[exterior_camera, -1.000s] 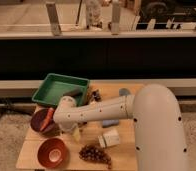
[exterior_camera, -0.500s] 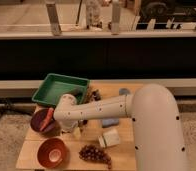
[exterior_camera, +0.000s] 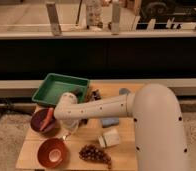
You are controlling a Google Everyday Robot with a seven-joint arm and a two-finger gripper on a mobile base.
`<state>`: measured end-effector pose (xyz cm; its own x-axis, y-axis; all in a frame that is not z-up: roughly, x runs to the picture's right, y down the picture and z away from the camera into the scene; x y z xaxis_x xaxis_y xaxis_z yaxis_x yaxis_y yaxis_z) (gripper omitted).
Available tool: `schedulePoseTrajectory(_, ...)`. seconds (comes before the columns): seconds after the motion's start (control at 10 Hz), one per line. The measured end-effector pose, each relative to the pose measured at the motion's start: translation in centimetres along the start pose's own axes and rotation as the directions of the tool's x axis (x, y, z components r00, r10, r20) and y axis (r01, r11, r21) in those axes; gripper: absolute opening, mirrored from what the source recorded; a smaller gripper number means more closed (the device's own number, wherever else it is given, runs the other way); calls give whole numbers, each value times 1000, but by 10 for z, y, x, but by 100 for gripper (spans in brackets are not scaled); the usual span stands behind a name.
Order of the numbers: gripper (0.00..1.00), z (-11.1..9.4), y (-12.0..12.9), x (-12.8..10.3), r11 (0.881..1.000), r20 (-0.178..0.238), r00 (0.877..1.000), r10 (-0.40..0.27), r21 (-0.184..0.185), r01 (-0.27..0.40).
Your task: Place fork in metal cup
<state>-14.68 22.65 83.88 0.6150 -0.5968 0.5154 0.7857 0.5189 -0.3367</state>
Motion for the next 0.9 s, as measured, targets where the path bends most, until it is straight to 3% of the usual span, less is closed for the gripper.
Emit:
schedulePoseTrajectory(0.4,0,-2,3,16,998,63,997,54,-42,-52)
schedulePoseTrajectory(0.9,0,-45,17,38,992,103,987,125,3,-126)
